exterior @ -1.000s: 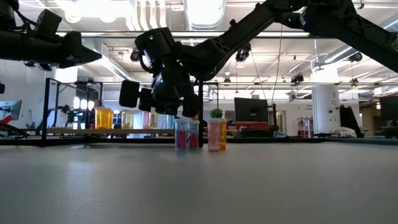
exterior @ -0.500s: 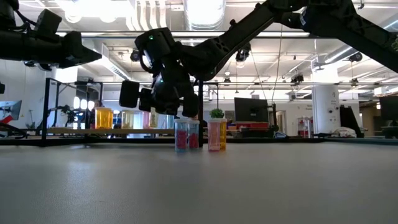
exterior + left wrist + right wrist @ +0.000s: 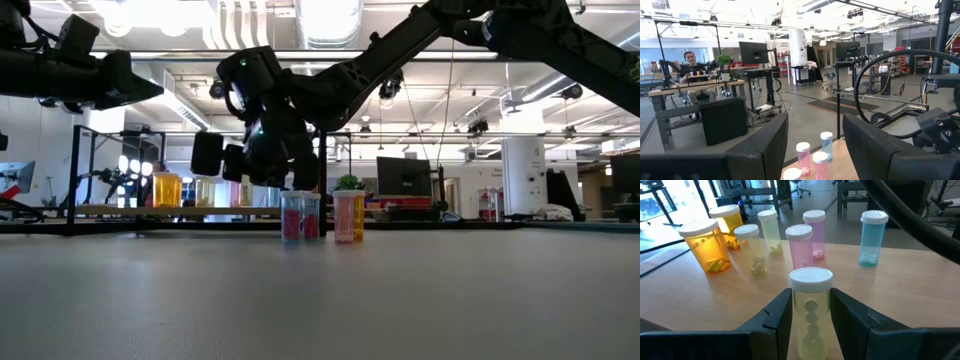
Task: Pick and place medicine bottles onto shelf by color
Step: Put the yellow pill bottle on the shelf aligned with the other yellow pill bottle
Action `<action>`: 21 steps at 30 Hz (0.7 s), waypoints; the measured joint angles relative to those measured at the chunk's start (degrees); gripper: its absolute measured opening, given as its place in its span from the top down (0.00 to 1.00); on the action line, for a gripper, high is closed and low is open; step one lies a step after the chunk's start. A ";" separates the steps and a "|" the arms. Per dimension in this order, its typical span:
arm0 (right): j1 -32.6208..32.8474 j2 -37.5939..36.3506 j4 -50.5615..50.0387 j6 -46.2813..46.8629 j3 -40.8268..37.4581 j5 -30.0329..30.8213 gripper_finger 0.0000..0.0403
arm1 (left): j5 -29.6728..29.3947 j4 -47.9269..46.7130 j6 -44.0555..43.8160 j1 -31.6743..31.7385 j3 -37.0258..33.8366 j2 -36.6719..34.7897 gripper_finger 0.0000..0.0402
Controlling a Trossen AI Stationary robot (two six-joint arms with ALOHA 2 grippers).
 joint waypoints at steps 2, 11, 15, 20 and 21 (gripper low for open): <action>0.00 0.00 0.06 0.00 -0.16 -0.04 0.70 | 0.00 -0.01 0.00 -0.02 0.00 0.02 0.57; 0.27 0.00 0.00 0.00 -0.21 -0.04 0.70 | 0.00 -0.02 0.01 -0.01 -0.01 0.02 0.57; 0.28 0.00 0.04 0.00 -0.21 0.01 0.70 | 0.00 0.00 0.00 0.00 0.00 0.02 0.57; 0.26 0.00 0.18 0.02 0.00 0.25 0.70 | 0.00 0.00 0.01 0.00 0.00 0.02 0.57; 0.24 0.00 0.19 0.02 0.25 0.25 0.70 | 0.00 -0.01 0.01 -0.02 -0.01 0.02 0.57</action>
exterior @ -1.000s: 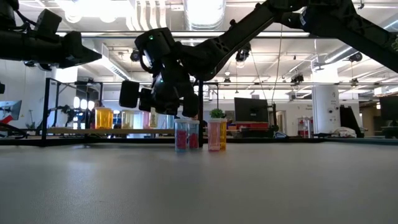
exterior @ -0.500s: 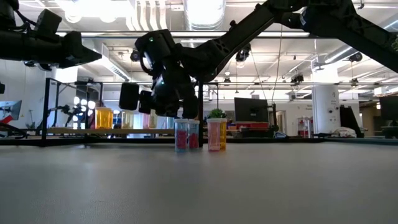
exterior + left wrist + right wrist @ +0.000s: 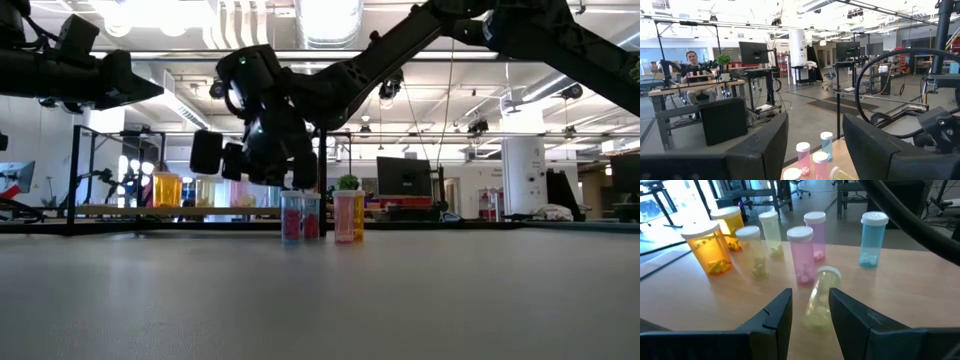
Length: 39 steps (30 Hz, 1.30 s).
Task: Pick and place medicine bottles onto shelf by color
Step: Put the yellow pill bottle on the shelf aligned with the other yellow pill bottle
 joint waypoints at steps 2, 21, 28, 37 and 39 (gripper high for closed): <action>0.12 0.00 0.06 -0.06 0.55 0.02 0.70 | 0.00 0.00 -0.01 0.01 0.00 -0.01 0.57; 1.90 -0.06 -50.54 23.28 23.02 -14.24 0.85 | 0.00 0.01 -0.01 0.01 0.00 0.00 0.57; -1.41 -2.34 -62.81 30.92 27.23 -30.18 0.90 | 0.00 0.03 -0.01 0.00 -0.01 -0.02 0.57; -6.49 -2.78 -63.52 35.99 27.13 -43.96 0.95 | 0.00 0.01 -0.01 0.00 0.01 -0.02 0.57; -6.48 -2.62 -63.98 34.28 27.05 -43.54 0.96 | 0.00 0.01 -0.01 0.00 -0.01 -0.01 0.57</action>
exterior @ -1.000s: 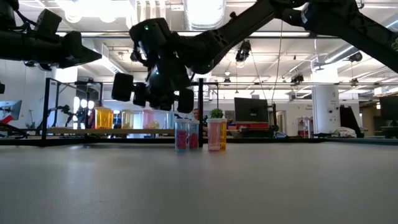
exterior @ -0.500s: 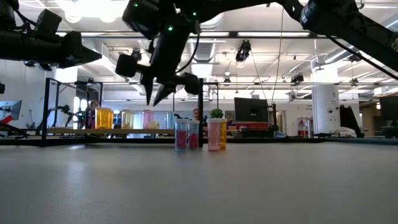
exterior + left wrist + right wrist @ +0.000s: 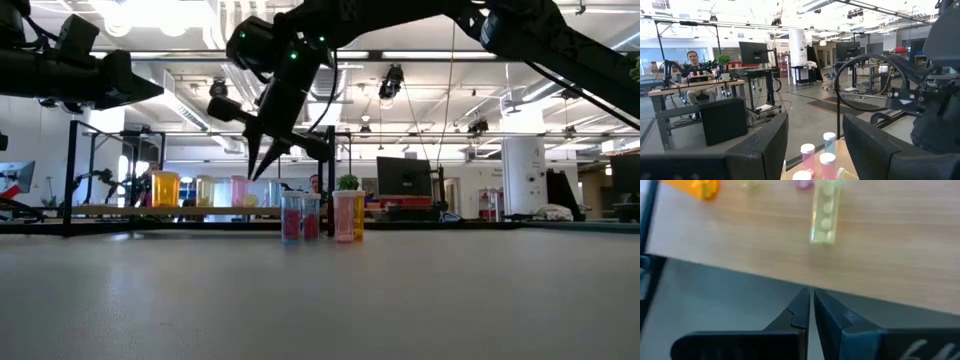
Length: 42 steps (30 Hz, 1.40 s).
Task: Pick and place medicine bottles onto shelf by color
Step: Put the yellow pill bottle on the shelf aligned with the other yellow pill bottle
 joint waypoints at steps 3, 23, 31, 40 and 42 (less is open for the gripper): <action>0.81 -0.01 -0.82 -1.57 -0.01 0.85 0.98 | 0.00 -0.01 0.00 0.01 0.02 -0.01 0.57; 14.29 -5.73 -11.50 -2.42 -0.25 24.17 0.98 | 0.00 0.00 0.00 0.02 0.01 -0.01 0.57; 19.00 -10.14 -22.58 2.79 -1.37 33.55 0.98 | 0.00 0.00 0.02 0.02 0.02 -0.01 0.57; 19.13 -23.08 -14.57 -1.06 -19.45 32.27 0.98 | 0.00 -0.02 0.00 0.00 0.00 -0.01 0.57; 19.13 -28.38 -7.00 -4.07 -27.68 30.84 0.98 | 0.00 0.02 0.00 0.02 0.02 -0.01 0.57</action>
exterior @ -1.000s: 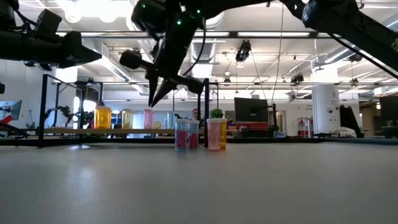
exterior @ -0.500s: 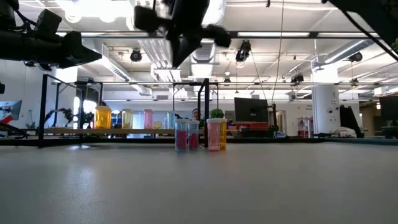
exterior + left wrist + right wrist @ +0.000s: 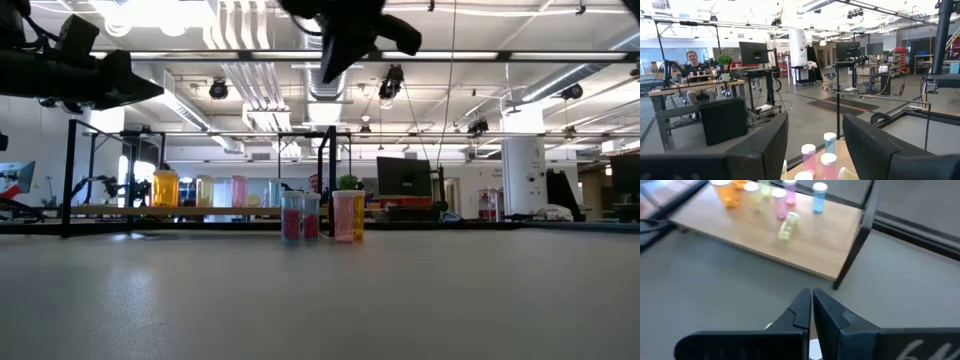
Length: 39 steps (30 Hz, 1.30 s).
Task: Pick and place medicine bottles onto shelf by color
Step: Put the yellow pill bottle on the shelf aligned with the other yellow pill bottle
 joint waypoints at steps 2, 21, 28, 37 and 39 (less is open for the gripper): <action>0.02 -6.07 9.11 -3.74 -9.19 -1.41 0.98 | 0.00 -0.05 0.00 -0.01 -0.01 0.00 0.57; -8.63 -40.74 105.79 -34.72 -85.91 -19.23 0.98 | 0.00 -0.02 0.00 0.00 0.00 0.02 0.57; -9.66 -40.84 111.99 -36.16 -93.71 -17.56 0.98 | 0.00 -0.04 0.00 -0.02 0.00 0.00 0.57; -9.66 -39.77 110.26 -37.85 -94.87 -14.65 0.98 | 0.00 -0.02 0.00 0.00 0.00 0.02 0.57; -9.66 -38.87 108.68 -38.00 -93.82 -13.15 0.98 | 0.00 -0.02 0.00 -0.02 -0.02 0.00 0.57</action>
